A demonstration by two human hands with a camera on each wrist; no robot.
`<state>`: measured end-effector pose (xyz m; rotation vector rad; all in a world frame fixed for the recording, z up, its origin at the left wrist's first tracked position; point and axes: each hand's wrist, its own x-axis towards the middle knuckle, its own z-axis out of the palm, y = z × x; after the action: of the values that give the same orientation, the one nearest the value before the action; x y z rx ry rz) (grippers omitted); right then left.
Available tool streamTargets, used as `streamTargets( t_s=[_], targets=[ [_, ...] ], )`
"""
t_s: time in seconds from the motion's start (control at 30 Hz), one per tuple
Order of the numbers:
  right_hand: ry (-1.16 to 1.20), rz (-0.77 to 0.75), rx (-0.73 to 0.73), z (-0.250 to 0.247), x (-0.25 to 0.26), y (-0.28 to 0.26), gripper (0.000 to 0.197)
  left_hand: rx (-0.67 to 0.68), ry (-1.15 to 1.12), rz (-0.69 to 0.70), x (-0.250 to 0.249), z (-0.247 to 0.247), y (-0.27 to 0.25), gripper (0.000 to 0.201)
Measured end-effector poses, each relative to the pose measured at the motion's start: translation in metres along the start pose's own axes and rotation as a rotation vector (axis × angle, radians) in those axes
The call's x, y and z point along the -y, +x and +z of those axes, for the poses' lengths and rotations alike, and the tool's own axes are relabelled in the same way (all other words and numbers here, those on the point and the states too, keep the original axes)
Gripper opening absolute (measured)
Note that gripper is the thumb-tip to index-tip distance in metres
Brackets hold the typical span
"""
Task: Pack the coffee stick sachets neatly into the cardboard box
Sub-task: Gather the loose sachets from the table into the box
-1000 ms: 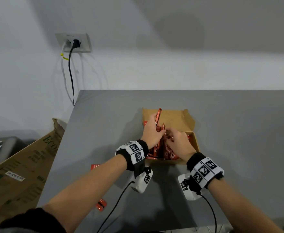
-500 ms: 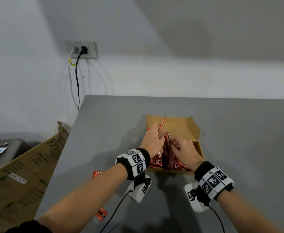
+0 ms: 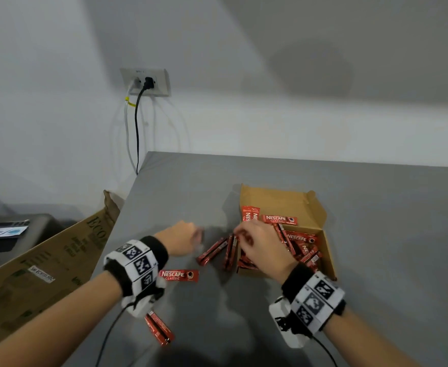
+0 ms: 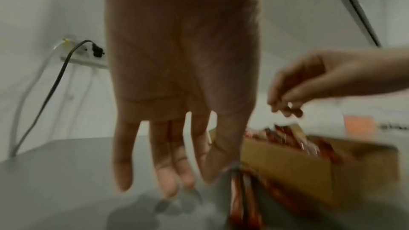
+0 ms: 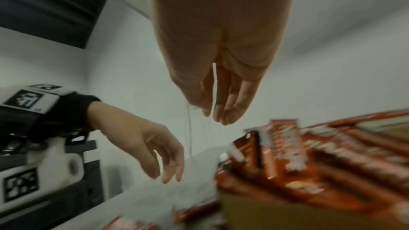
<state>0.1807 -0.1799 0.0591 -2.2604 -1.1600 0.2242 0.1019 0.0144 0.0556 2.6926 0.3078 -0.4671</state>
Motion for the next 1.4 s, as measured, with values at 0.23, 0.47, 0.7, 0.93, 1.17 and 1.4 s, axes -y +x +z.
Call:
streamTargets(
  t_s=[0.23, 0.47, 0.7, 0.93, 1.17, 1.4],
  targets=[
    [-0.491, -0.003, 0.479, 0.052, 0.039, 0.028, 0.040, 0.314, 0.269, -0.133, 0.032, 0.011, -0.033, 0.097],
    [-0.606, 0.072, 0.536, 0.062, 0.036, 0.038, 0.045, 0.439, 0.549, -0.053, 0.017, 0.042, -0.051, 0.128],
    [-0.462, 0.008, 0.529, 0.064, 0.031, 0.048, 0.031, 0.296, 0.609, -0.003, 0.015, 0.053, -0.046, 0.115],
    [-0.442, 0.000, 0.449, 0.071, 0.029, 0.043, 0.024, 0.080, 0.155, 0.059, 0.038, 0.039, -0.026, 0.039],
    [-0.468, 0.193, 0.223, 0.086, 0.041, 0.041, 0.029, 0.043, 0.094, -0.006, 0.037, 0.040, -0.027, 0.059],
    [-0.394, 0.198, 0.314, 0.105, 0.038, 0.037, 0.032, 0.036, 0.282, 0.038, 0.024, 0.061, -0.028, 0.044]
  ],
)
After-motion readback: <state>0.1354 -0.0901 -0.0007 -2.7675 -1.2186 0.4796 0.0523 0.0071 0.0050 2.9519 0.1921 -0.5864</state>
